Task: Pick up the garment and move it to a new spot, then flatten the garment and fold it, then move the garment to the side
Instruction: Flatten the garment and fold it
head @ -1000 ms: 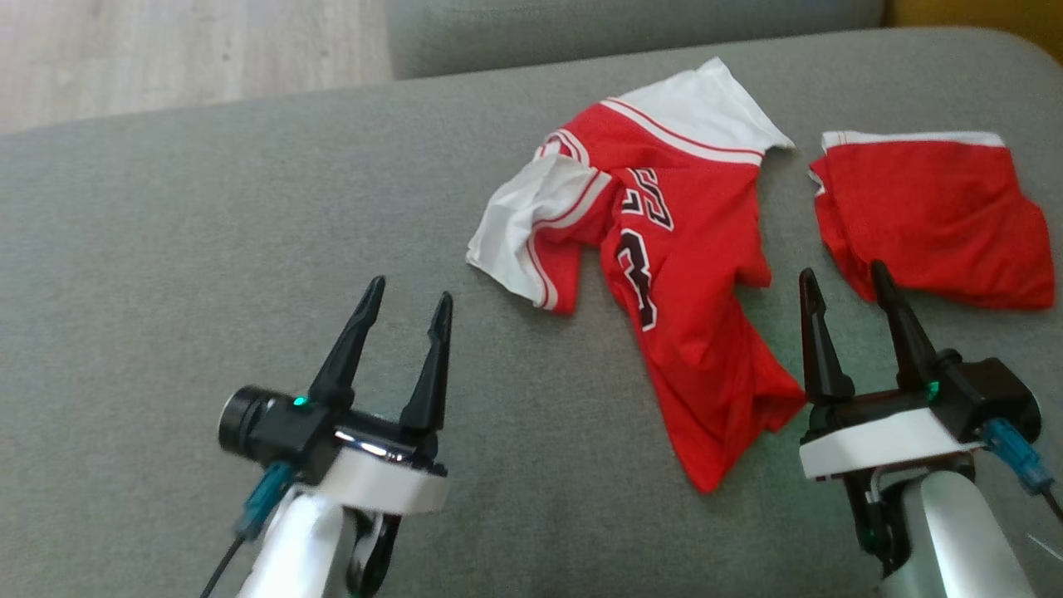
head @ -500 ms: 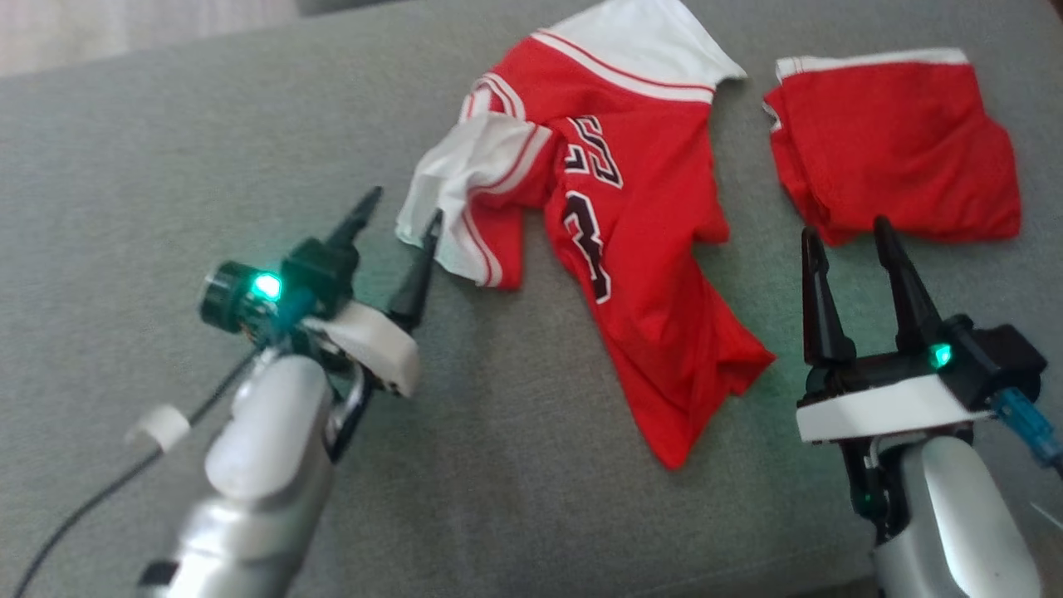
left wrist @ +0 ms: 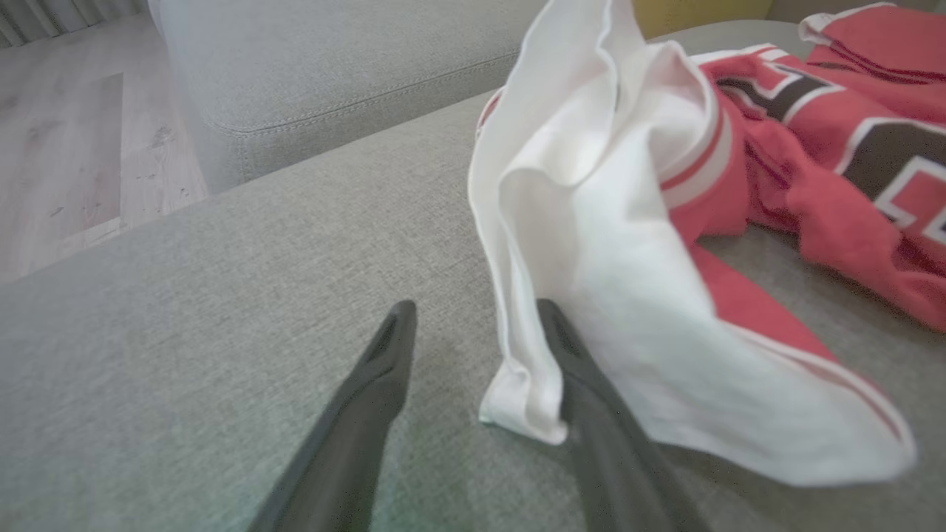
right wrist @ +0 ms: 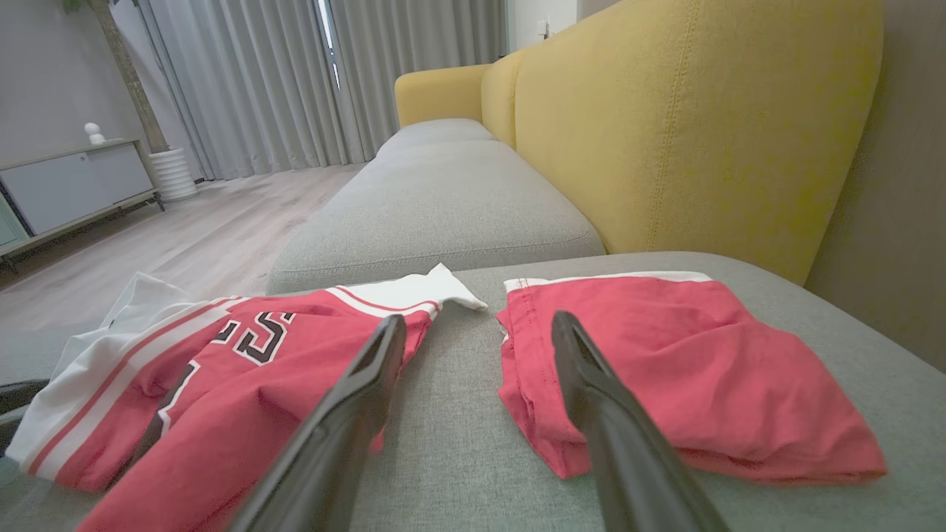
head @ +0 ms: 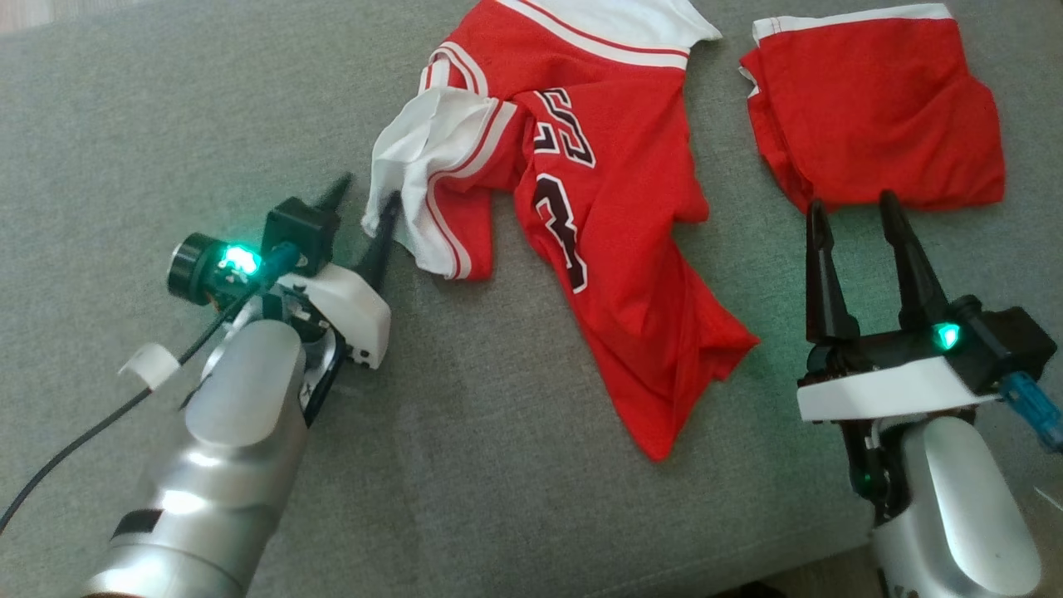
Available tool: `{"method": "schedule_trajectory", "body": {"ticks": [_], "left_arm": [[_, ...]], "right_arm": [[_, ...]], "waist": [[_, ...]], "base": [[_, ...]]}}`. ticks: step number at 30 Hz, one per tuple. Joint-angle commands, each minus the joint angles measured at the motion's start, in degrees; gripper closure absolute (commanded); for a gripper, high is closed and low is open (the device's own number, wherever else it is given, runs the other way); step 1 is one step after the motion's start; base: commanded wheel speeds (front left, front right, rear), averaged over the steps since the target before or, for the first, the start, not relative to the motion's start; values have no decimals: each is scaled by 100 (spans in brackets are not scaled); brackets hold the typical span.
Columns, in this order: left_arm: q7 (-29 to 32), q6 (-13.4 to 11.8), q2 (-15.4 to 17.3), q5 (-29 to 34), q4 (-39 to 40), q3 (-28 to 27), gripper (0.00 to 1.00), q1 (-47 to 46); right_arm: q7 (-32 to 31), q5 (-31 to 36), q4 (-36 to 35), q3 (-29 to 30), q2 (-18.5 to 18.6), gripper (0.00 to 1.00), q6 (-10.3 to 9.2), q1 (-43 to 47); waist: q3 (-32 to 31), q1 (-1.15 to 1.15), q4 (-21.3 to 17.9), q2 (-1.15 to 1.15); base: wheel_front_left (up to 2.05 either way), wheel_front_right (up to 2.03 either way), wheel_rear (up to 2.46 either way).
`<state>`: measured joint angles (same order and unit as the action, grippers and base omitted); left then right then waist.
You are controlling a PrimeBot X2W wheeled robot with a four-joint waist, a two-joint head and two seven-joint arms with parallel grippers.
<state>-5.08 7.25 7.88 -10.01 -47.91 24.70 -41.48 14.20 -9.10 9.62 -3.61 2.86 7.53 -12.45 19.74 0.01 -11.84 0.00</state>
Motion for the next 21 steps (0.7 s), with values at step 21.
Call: {"method": "schedule_trajectory", "body": {"ticks": [21], "left_arm": [[-990,-681,1177,233,2351,-621,100,-95]], "right_arm": [[50,29,3,-88,2,0,-4,-80]], "waist": [[-622,-1,755,0]], "base": [[0,0,0]]}}
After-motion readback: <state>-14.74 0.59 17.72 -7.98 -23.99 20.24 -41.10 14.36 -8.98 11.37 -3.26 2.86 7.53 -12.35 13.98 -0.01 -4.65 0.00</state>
